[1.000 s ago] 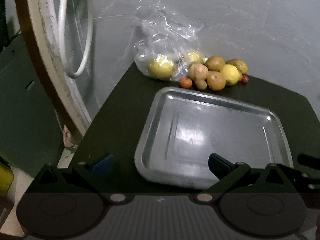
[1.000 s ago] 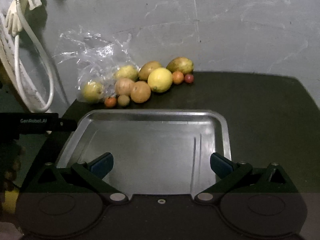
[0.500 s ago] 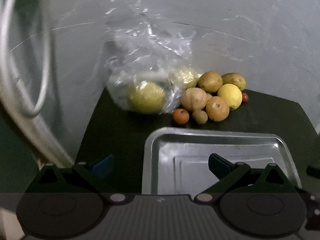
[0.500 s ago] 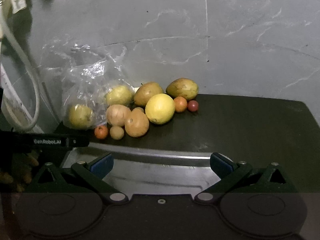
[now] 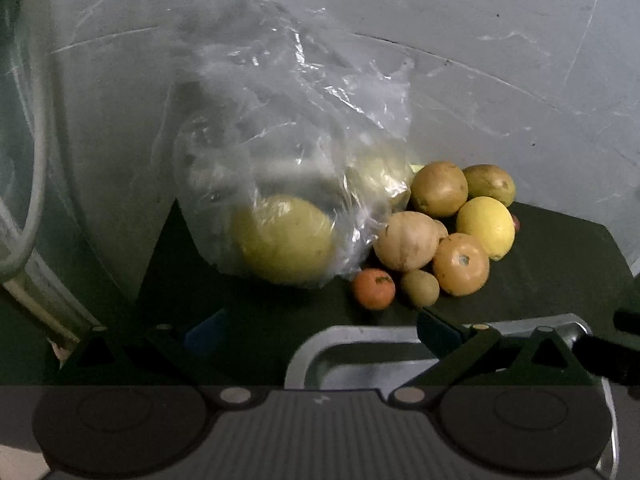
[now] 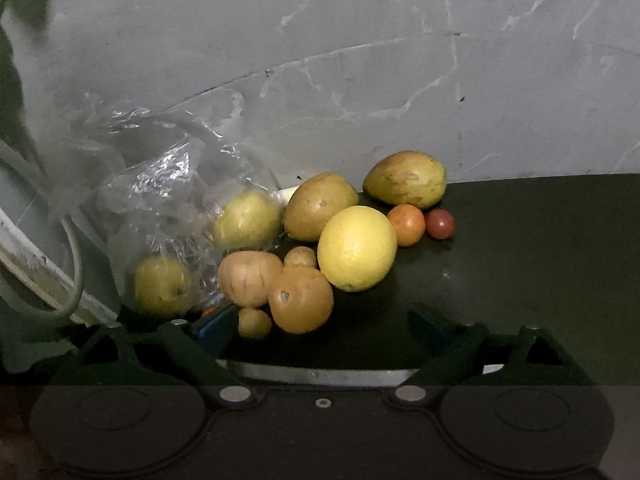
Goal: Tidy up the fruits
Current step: 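Move both grippers over the tray toward the row of fruits, then grasp the orange with the right gripper while the left gripper grasps a small orange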
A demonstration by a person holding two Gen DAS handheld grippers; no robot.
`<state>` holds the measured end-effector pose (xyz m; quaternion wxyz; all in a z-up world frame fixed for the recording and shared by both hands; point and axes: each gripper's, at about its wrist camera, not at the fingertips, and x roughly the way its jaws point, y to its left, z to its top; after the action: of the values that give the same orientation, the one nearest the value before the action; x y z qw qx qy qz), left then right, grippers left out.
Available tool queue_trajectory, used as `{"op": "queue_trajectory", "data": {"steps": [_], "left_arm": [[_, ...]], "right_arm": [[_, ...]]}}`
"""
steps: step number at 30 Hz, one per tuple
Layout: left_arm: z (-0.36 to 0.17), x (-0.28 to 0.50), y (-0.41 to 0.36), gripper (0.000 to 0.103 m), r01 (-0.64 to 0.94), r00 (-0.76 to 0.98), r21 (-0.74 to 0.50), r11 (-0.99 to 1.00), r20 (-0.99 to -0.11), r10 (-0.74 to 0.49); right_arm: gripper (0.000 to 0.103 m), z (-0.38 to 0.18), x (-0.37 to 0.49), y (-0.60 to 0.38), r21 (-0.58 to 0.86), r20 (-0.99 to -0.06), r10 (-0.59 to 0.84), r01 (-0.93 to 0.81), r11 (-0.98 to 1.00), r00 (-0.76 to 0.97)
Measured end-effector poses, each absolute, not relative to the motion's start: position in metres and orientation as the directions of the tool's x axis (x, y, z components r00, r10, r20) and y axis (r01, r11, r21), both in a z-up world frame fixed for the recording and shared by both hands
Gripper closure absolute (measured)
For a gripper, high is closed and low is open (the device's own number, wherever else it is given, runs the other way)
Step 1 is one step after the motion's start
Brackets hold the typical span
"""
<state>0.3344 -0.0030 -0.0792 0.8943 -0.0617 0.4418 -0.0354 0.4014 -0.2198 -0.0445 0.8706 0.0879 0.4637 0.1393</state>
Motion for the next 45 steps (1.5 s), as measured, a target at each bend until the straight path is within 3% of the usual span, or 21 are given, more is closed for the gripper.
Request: {"op": "queue_trajectory", "data": {"steps": [6, 21, 26, 31, 39, 45], "left_arm": [[-0.087, 0.348, -0.009, 0.002, 0.034, 0.591, -0.109, 0.993, -0.799, -0.108], [-0.097, 0.365, -0.017, 0.024, 0.06, 0.559, -0.159, 0.985, -0.812, -0.165], [-0.098, 0.368, -0.019, 0.035, 0.057, 0.566, -0.186, 0.981, -0.803, -0.185], [-0.097, 0.37, -0.017, 0.047, 0.045, 0.57, -0.214, 0.976, -0.796, -0.201], [-0.094, 0.371, -0.01, 0.057, 0.024, 0.563, -0.259, 0.966, -0.795, -0.227], [-0.095, 0.371, -0.011, 0.071, 0.032, 0.552, -0.291, 0.956, -0.792, -0.26]], "right_arm": [[0.019, -0.054, 0.413, -0.216, 0.314, -0.797, 0.334, -0.127, 0.941, 0.503], [0.041, -0.071, 0.428, -0.212, 0.367, -0.811, 0.342, -0.041, 0.929, 0.475], [0.044, -0.074, 0.43, -0.205, 0.35, -0.818, 0.329, -0.046, 0.936, 0.473], [0.057, -0.074, 0.428, -0.203, 0.346, -0.816, 0.331, -0.06, 0.936, 0.474], [0.059, -0.073, 0.423, -0.205, 0.34, -0.813, 0.321, -0.052, 0.939, 0.485], [0.059, -0.067, 0.413, -0.209, 0.334, -0.802, 0.31, -0.048, 0.941, 0.51]]}}
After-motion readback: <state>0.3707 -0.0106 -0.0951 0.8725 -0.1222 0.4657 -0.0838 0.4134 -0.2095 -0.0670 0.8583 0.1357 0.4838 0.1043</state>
